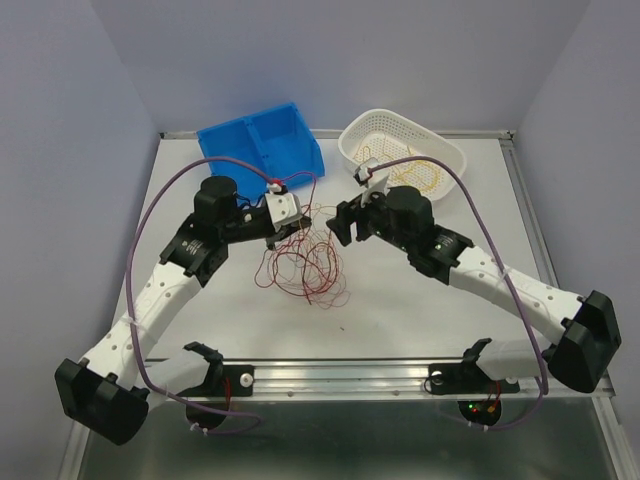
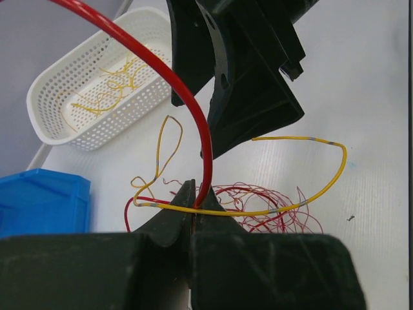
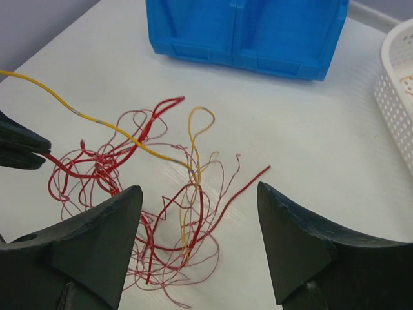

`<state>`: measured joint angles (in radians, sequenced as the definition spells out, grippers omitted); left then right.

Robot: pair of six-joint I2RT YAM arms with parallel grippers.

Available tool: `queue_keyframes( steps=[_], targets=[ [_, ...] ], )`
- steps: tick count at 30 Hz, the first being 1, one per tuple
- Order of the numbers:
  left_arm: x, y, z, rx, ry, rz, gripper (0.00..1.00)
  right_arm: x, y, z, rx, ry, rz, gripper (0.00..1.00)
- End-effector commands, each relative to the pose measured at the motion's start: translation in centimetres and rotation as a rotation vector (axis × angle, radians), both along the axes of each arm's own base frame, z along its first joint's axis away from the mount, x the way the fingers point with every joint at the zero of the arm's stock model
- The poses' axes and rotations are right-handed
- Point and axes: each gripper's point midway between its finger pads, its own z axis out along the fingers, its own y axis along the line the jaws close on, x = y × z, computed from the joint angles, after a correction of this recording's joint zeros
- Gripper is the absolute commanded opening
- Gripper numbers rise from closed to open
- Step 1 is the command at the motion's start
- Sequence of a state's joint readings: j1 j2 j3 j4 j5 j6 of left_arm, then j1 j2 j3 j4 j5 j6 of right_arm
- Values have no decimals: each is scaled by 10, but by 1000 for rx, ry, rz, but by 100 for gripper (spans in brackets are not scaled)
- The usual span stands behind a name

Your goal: Untangle the cables

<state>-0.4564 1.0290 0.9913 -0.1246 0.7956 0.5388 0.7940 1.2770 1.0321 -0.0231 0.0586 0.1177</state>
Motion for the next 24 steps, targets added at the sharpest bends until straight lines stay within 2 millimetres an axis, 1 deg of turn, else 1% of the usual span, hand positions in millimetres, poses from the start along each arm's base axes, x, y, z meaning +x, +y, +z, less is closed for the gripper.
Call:
queue_keyframes(
  steps=[1,2,4,6,7,8,9,10,11,12,14,15,16,17,18,19,20,22,23,24],
  targets=[
    [-13,-2,7,-14,-25,-57,0,2,16,31,57,-139,74,77],
    [-16,-2,9,-18,-25,-64,0,6,18,30,47,-147,75,77],
    [-18,-2,11,-20,-27,-71,0,3,25,29,54,-151,116,75],
    [-22,-1,13,-25,-32,-80,0,2,31,29,60,-162,146,67],
    [-22,0,14,-27,-36,-80,0,2,32,27,59,-159,146,58],
    [-24,0,15,-29,-39,-80,0,3,33,28,59,-160,145,45],
    [-23,1,14,-27,-39,-69,0,8,31,29,61,-159,116,17],
    [-23,1,16,-29,-46,-70,0,12,28,31,67,-156,85,5],
    [-20,3,13,-24,-41,-48,0,17,22,32,73,-153,33,1],
    [-17,3,13,-28,-36,-31,0,28,8,36,89,-150,-65,1],
    [-12,5,8,-21,-32,-3,0,47,-18,39,109,-144,-194,1],
    [-11,5,4,-19,-24,0,0,57,-36,41,135,-132,-288,1],
    [-10,5,2,-20,-19,4,0,64,-48,43,154,-126,-342,1],
    [-9,5,-4,-15,-4,13,0,70,-64,46,177,-125,-391,1],
    [-7,5,-6,-15,-7,14,0,84,-90,49,216,-114,-480,1],
    [-6,5,-8,-14,2,20,0,90,-103,51,237,-109,-519,1],
    [-3,5,-13,-11,10,32,0,102,-126,60,265,-117,-579,1],
    [0,5,-18,-8,22,47,0,113,-140,67,293,-108,-627,0],
    [4,6,-21,-9,26,66,0,124,-142,78,298,-122,-640,0],
    [6,6,-23,-8,24,76,0,130,-142,83,295,-130,-643,1]
  ],
)
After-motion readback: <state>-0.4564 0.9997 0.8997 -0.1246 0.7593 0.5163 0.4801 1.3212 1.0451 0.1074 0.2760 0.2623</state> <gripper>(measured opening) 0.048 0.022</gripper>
